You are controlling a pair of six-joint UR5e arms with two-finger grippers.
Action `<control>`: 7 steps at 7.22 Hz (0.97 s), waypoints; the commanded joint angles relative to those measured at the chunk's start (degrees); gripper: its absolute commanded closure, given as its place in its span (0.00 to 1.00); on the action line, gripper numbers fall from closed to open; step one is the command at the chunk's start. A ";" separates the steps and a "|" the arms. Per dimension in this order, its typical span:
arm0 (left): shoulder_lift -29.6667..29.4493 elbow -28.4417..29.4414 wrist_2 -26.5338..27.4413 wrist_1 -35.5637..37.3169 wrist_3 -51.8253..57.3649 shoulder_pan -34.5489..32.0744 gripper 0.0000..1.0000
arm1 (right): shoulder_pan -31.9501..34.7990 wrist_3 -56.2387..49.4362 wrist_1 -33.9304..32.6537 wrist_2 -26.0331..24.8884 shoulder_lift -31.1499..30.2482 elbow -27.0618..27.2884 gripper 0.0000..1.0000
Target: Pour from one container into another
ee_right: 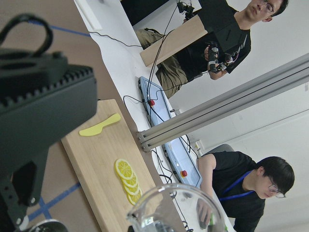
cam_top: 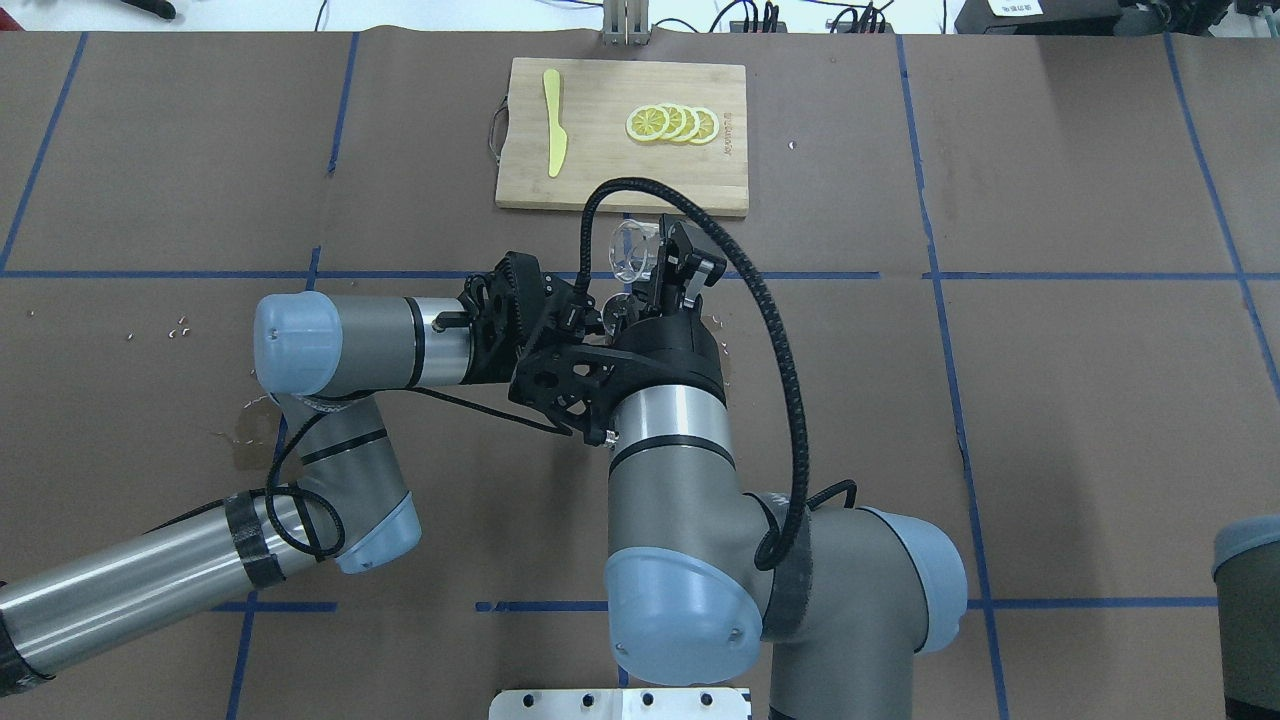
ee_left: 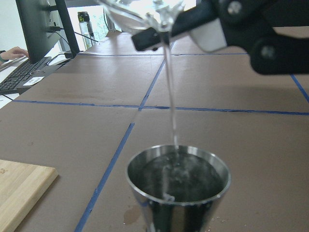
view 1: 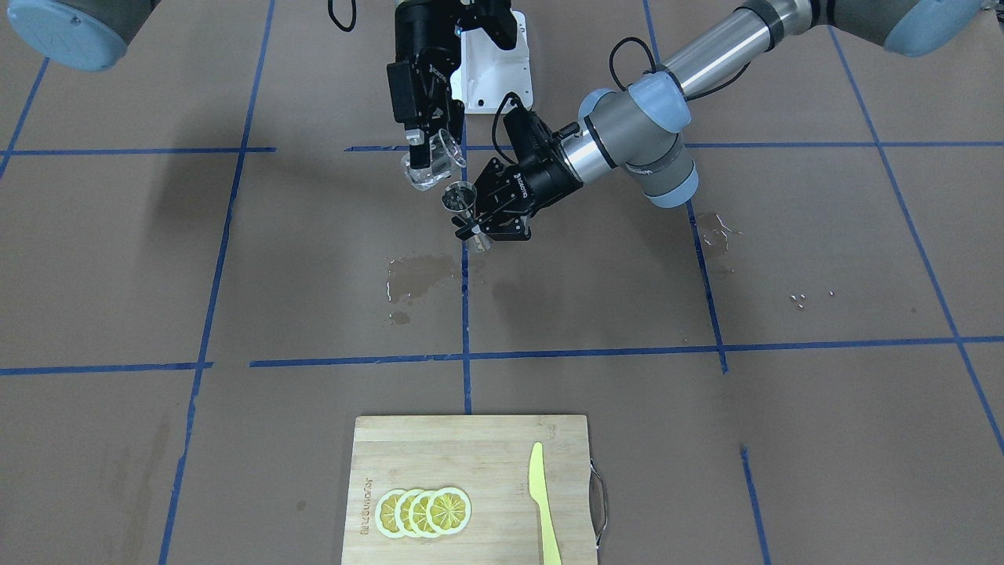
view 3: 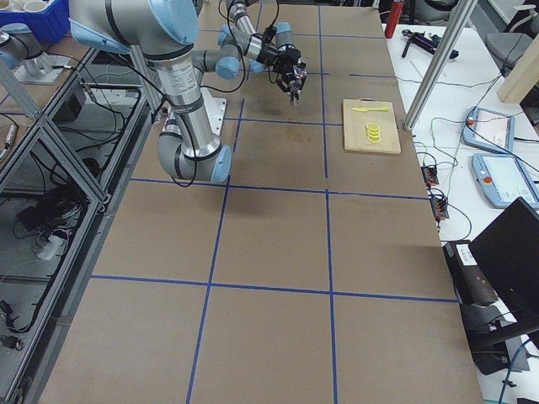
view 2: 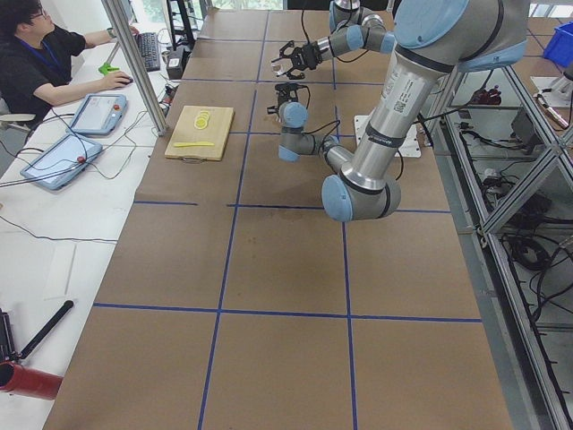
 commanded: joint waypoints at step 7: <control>0.44 -0.70 -0.12 -0.34 -2.18 -0.26 1.00 | 7.31 17.86 19.51 9.63 -11.11 0.97 1.00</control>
